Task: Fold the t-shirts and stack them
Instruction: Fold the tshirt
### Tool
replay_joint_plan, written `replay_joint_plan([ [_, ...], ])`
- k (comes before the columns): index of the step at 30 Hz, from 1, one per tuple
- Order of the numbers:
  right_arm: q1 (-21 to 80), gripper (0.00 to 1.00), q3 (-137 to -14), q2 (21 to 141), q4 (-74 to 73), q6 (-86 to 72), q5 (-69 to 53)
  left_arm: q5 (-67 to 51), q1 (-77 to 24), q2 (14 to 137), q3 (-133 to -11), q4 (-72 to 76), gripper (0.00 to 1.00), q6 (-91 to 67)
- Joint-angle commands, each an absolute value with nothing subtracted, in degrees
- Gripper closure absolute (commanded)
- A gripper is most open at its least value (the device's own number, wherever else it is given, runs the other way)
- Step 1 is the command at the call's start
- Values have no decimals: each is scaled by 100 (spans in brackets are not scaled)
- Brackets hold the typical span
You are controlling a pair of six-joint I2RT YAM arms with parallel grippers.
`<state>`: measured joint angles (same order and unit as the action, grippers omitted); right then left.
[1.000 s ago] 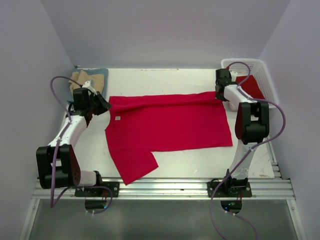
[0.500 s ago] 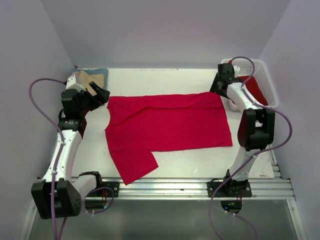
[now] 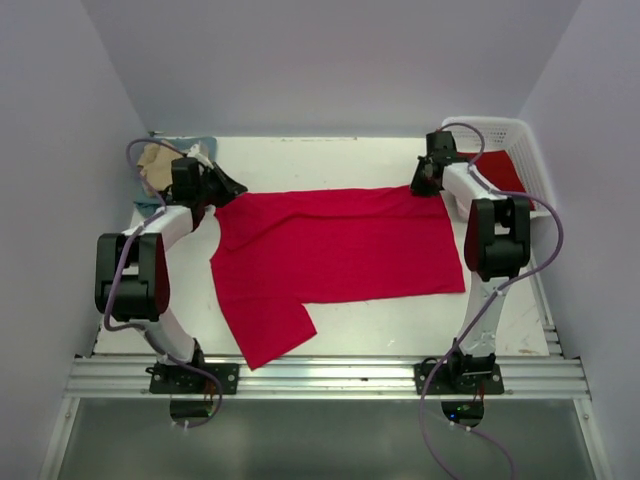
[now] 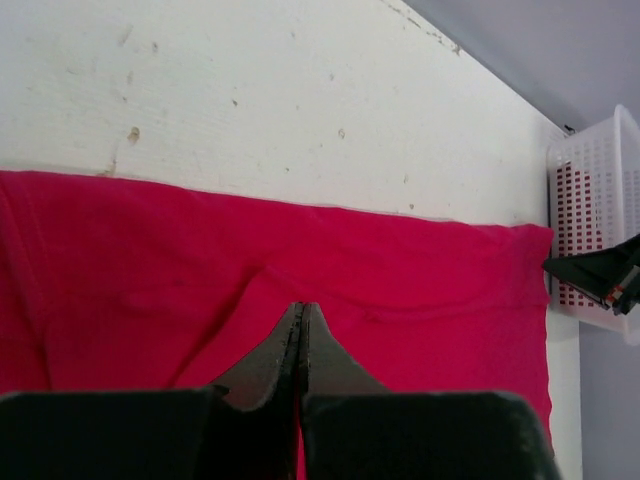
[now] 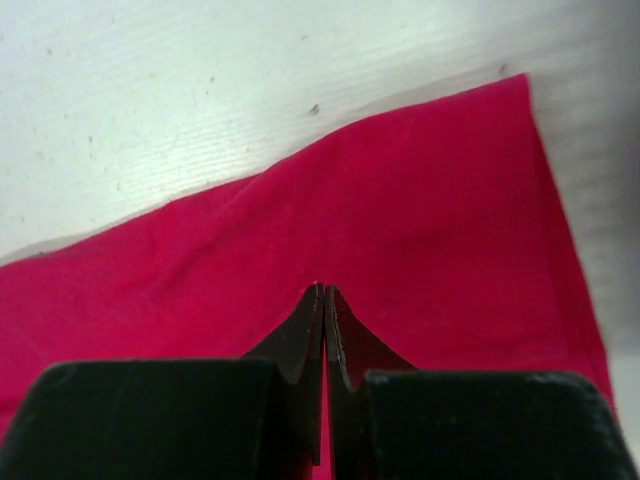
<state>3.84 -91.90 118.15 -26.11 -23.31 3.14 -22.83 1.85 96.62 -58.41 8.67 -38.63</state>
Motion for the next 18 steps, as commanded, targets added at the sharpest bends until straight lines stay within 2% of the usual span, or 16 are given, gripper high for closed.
replay_joint_plan([
  [1,448,100,-9211,11918,-2470,-2241,-132,-2382,53,9896,-6065,1494,100,-3999],
  [7,466,100,-9062,12049,-2443,-2268,-18,-2409,-114,10458,-5985,1758,100,-4061],
  [18,501,100,-9202,12339,-2575,-2426,334,-1969,-123,11118,-5907,1336,100,-4113],
])
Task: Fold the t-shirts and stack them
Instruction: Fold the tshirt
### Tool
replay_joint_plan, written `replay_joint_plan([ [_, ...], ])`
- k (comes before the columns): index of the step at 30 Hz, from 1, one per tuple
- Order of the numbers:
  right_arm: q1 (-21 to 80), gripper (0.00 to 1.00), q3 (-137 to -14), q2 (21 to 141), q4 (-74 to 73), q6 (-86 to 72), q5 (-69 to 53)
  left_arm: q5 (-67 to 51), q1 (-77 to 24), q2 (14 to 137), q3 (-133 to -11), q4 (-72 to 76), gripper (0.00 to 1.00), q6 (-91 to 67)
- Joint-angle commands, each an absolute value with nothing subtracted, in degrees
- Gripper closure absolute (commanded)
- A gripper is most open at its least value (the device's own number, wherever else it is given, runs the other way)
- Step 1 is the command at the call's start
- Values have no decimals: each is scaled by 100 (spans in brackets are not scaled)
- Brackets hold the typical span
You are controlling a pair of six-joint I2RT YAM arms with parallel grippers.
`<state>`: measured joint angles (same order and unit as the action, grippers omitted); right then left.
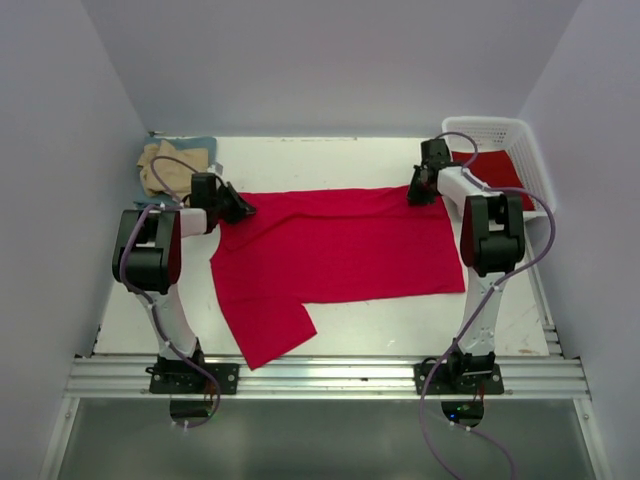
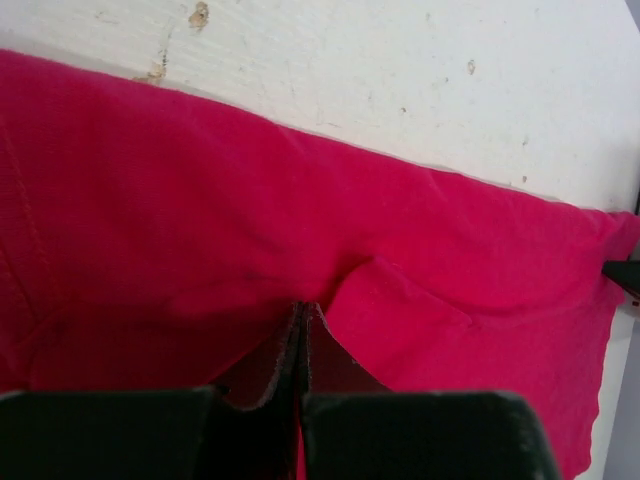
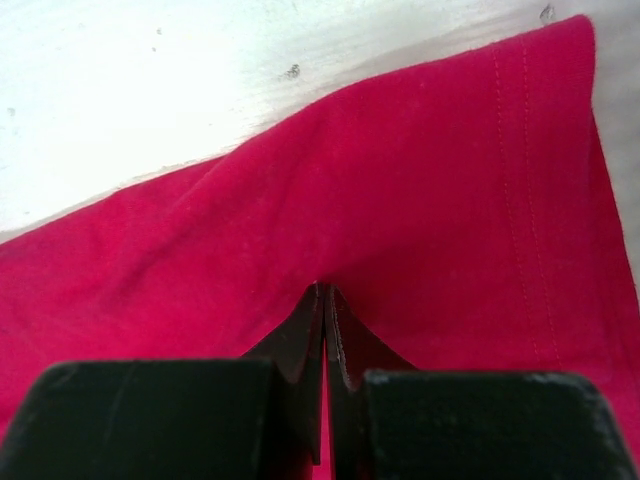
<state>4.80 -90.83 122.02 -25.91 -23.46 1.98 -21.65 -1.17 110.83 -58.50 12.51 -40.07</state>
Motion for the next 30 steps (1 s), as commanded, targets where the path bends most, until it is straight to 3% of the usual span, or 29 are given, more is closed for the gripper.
replay_joint_plan([
  [1,501,100,-9220,12366,-2593,-2426,325,-1917,-123,11118,-5889,1327,100,-4139],
  [10,527,100,-9623,12858,-2803,-2496,457,-1635,-114,11477,-6336,1055,100,-4043],
  [21,519,100,-9668,12841,-2935,-2487,615,-1591,139,12699,-8155,142,100,-3762],
  [30,527,100,-9483,12779,-2812,-2452,642,-2187,211,12306,-7998,501,100,-3788],
])
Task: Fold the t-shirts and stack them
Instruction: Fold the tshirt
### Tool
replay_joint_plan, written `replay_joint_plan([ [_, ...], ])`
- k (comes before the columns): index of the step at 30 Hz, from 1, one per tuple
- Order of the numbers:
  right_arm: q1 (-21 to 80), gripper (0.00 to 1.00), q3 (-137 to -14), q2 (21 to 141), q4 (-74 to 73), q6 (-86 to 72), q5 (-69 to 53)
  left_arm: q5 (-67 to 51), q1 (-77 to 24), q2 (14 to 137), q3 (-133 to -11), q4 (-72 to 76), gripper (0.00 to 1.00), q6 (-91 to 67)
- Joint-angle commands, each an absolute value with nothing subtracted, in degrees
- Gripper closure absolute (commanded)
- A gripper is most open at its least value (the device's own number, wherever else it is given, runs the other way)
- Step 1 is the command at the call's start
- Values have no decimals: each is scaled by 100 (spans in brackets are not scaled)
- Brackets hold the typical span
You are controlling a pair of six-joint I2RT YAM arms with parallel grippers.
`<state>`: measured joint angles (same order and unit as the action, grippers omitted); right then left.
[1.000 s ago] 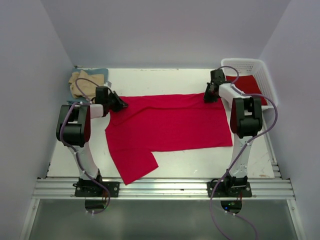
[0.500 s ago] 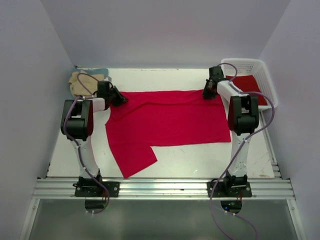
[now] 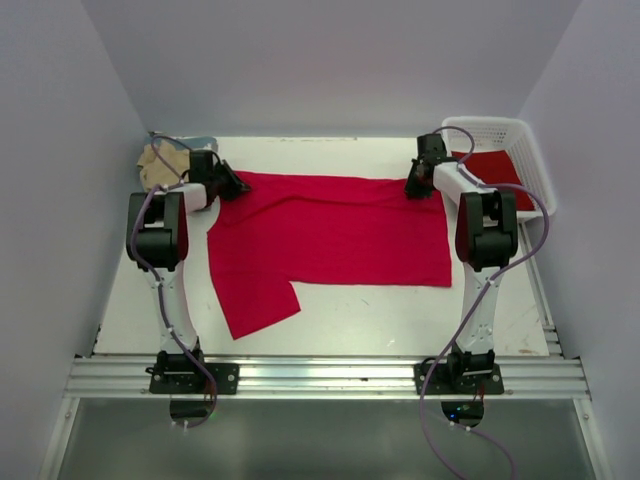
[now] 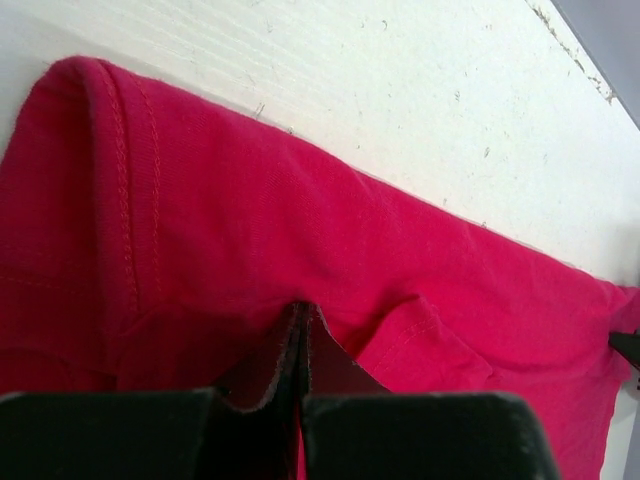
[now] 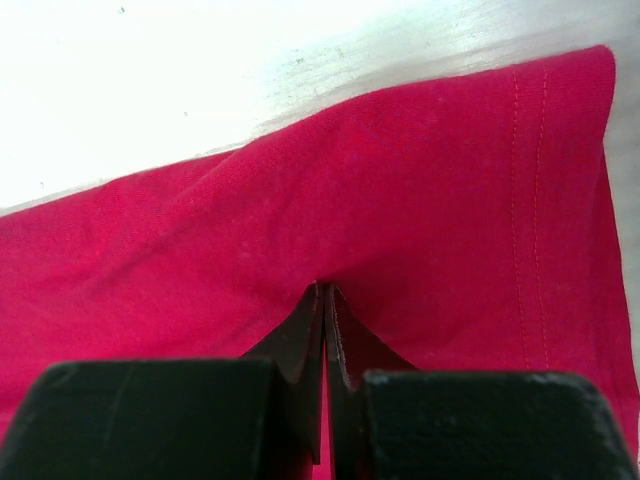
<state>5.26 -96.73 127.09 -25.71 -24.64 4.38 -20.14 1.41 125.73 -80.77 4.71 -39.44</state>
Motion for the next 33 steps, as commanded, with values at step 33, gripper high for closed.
replay_joint_plan([
  [33,1803,100,-10187,12156,-3305,-2336,2010,-3146,167,11540,-7357,1714,100,-3832],
])
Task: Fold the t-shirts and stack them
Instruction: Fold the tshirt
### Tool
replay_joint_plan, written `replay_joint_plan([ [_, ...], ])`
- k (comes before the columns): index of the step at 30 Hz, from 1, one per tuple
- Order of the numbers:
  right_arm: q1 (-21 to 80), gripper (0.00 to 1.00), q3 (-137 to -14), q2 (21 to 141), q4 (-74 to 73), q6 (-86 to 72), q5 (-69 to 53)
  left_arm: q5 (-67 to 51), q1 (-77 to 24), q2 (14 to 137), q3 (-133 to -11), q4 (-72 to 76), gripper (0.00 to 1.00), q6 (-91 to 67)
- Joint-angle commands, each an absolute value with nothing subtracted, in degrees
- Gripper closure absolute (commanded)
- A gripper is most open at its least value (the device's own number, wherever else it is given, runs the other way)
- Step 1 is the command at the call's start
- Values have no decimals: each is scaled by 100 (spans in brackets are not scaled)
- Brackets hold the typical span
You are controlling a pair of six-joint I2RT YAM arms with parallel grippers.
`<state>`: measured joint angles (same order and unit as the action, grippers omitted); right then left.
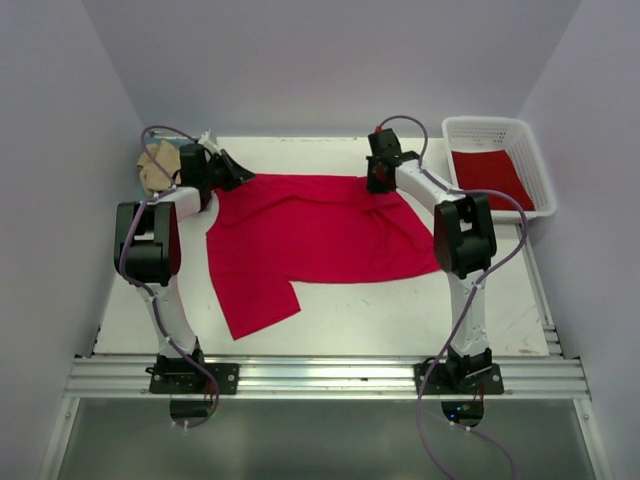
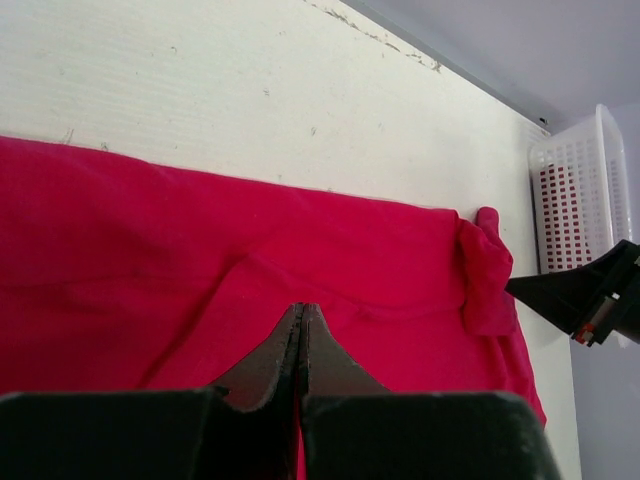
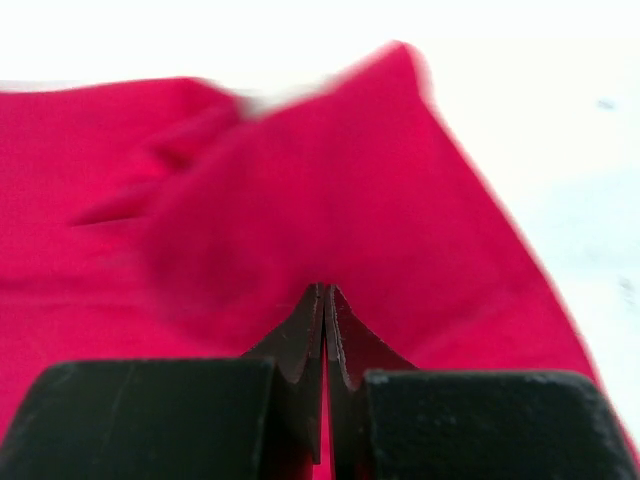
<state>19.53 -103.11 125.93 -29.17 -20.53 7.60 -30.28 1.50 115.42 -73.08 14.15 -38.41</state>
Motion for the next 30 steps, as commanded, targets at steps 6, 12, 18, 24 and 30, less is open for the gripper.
replay_joint_plan([
  [6,1530,100,-9791,11953,-3024,-2496,2171,-3120,167,11487,-7251,1740,100,-3814],
  [12,1231,100,-10072,12383,-3138,-2522,1425,-3085,158,11496,-7207,1731,100,-3806],
  [18,1187,100,-9721,12121,-2752,-2417,1055,-3067,150,11514,-7225,1723,100,-3779],
  [24,1134,100,-9378,11759,-2127,-2276,74,-3067,97,11610,-7216,1731,100,-3779],
  [30,1072,100,-9387,11883,-1925,-2355,-413,-3085,88,11645,-7163,1775,100,-3771],
])
